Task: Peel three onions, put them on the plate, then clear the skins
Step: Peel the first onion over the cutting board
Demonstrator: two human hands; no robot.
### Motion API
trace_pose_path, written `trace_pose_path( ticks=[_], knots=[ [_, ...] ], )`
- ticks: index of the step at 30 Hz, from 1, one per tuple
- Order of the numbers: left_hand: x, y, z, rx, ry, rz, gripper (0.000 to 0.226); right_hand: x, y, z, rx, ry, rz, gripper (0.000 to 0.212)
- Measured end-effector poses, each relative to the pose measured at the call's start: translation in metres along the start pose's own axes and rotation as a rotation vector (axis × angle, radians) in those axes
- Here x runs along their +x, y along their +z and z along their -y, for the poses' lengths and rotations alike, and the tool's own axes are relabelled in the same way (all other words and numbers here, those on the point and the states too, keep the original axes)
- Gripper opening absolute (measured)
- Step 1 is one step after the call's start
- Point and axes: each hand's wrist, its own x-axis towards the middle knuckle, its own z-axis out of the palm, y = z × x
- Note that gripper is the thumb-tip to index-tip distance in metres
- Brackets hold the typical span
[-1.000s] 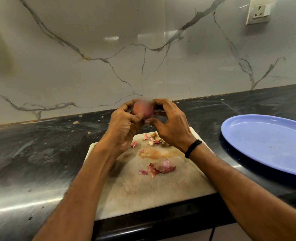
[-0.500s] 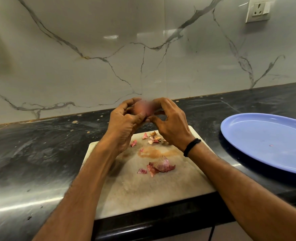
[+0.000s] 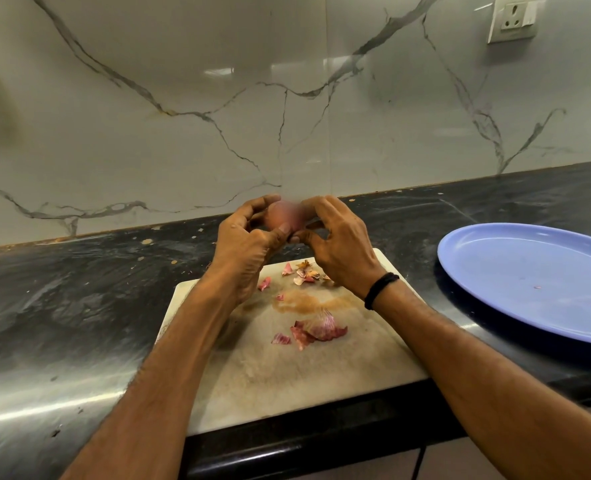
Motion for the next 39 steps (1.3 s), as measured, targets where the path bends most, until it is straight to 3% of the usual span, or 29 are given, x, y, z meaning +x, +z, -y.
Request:
trace_pose_path(
  ticks=[6, 13, 23, 29, 39],
  knots=[
    [0.0024, -0.0009, -0.0007, -0.024, -0.019, -0.015, 0.043, -0.0005, 0.0024, -0.0001, -0.034, -0.035, -0.02, 0.014],
    [0.0017, -0.0011, -0.0016, -0.027, 0.001, -0.01, 0.044, 0.0011, 0.0017, 0.0043, 0.004, 0.013, -0.061, 0.035],
    [0.0021, -0.0025, 0.0011, 0.091, 0.072, -0.026, 0.046, -0.0015, 0.0014, 0.0051, -0.102, -0.038, -0.059, 0.015],
    [0.0009, -0.0029, -0.0006, 0.105, 0.086, -0.029, 0.047, 0.0008, 0.0018, 0.0054, -0.024, 0.01, -0.069, 0.032],
    [0.003, -0.0047, 0.0014, 0.159, 0.107, -0.047, 0.05, 0.0014, -0.0011, 0.0052, 0.023, -0.003, -0.06, 0.017]
  ],
)
